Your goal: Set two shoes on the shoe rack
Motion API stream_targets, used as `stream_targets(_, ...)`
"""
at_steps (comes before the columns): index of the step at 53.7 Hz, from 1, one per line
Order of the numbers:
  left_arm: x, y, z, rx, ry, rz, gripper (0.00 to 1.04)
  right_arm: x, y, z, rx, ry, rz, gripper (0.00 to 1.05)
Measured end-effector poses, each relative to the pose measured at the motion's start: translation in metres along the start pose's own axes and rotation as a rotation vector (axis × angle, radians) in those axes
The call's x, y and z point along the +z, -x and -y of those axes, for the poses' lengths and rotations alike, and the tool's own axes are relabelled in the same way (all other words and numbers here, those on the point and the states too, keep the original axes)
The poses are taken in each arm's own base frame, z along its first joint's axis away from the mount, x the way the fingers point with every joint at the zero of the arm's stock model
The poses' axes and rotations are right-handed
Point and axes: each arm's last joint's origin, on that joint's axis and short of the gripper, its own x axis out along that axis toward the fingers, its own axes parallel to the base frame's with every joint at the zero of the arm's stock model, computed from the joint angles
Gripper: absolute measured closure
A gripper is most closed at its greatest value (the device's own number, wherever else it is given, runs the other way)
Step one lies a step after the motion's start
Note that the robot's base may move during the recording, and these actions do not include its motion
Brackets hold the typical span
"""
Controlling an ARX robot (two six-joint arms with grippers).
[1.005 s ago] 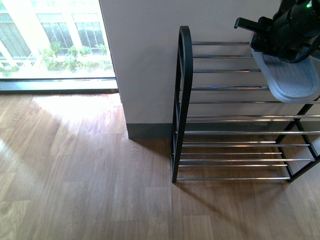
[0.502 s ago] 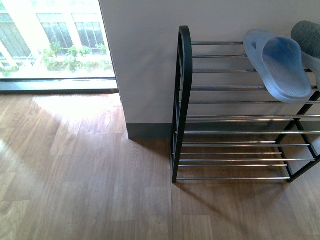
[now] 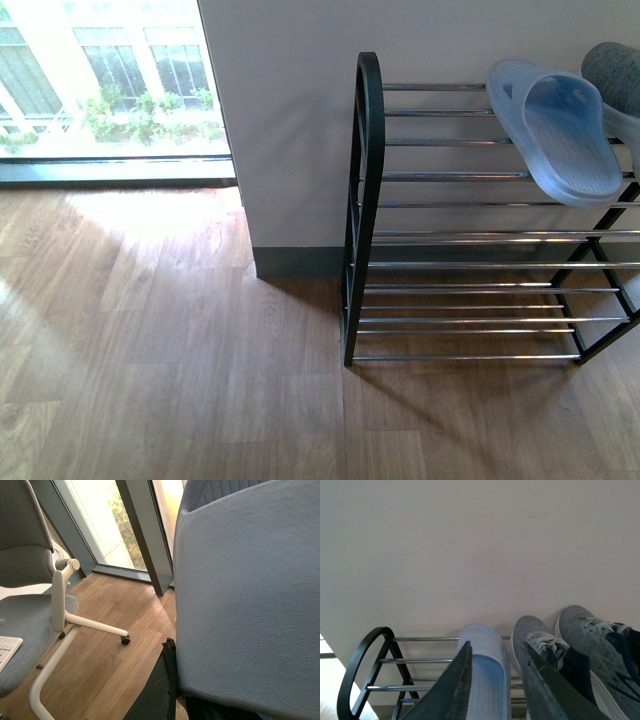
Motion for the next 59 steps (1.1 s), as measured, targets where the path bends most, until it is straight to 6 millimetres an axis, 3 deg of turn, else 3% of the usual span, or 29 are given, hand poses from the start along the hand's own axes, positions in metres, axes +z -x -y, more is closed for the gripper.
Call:
stream_targets(7, 0.000, 0.000, 0.000, 0.000, 0.000, 0.000, 1.03, -0.010, 0.021, 0.005, -0.001, 0.009, 0.006, 1.04)
stream_targets(23, 0.000, 0.000, 0.000, 0.000, 0.000, 0.000, 1.03, -0.031, 0.059, 0.017, -0.004, 0.012, -0.002, 1.03)
stream_targets(59, 0.000, 0.000, 0.000, 0.000, 0.000, 0.000, 1.03, -0.057, 0.111, 0.017, -0.001, 0.013, 0.002, 1.03)
